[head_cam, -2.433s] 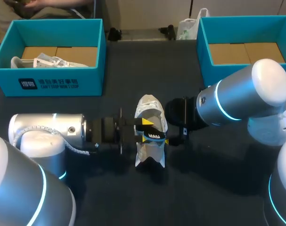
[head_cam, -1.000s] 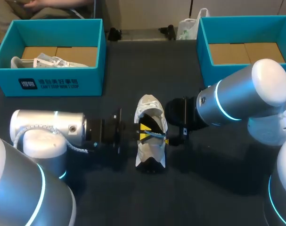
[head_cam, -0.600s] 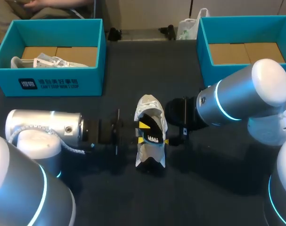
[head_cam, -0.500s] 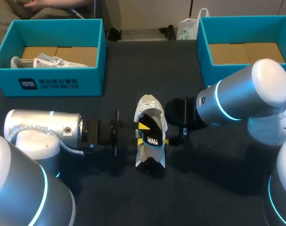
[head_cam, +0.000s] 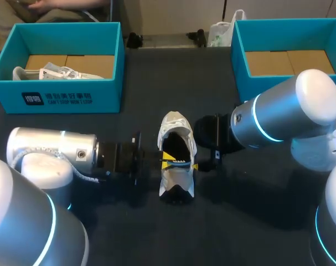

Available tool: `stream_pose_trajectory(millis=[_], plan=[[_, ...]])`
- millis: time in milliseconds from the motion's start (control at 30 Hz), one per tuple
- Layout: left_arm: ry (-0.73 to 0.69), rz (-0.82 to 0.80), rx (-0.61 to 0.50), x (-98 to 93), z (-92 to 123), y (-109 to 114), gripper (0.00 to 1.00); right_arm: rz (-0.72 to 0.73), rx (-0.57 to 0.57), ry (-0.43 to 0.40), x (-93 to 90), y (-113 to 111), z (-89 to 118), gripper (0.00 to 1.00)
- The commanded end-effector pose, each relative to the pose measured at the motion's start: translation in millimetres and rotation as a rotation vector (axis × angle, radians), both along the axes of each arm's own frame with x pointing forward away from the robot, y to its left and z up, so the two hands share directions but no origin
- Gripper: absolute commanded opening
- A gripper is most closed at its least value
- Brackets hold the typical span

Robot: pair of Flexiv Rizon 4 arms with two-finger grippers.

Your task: Take the shoe out of the shoebox, open the shoe tongue, remove and reinsert the insole, then place the shoe into the shoebox

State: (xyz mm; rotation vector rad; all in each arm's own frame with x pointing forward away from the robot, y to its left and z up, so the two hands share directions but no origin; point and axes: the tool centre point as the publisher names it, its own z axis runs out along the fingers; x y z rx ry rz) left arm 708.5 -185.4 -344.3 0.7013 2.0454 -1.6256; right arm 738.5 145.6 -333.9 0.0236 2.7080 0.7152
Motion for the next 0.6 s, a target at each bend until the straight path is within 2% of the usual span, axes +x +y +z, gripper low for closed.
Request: stream_pose_trajectory(millis=[33,200,333,400,500,600], plan=[[-0.012,0.004,0.002,9.6,-9,-7,0.00,-0.002,0.001,-0.002,-0.9,1,-1,1.00],[-0.022,0.014,0.011,18.9,-16,-12,0.00,-0.002,0.001,-0.002,-0.9,1,-1,1.00],[-0.017,0.023,0.016,19.5,-15,-12,0.00,-0.002,0.001,-0.002,-0.9,1,-1,1.00],[-0.012,0.026,0.008,17.1,-9,-8,0.23,-0.002,0.001,-0.002,-0.9,1,-1,1.00],[-0.008,0.027,-0.009,15.3,-2,-4,0.29,-0.002,0.001,-0.002,-0.9,1,-1,1.00],[-0.006,0.024,-0.024,11.2,5,-1,0.29,-0.002,0.001,-0.002,-0.9,1,-1,1.00]])
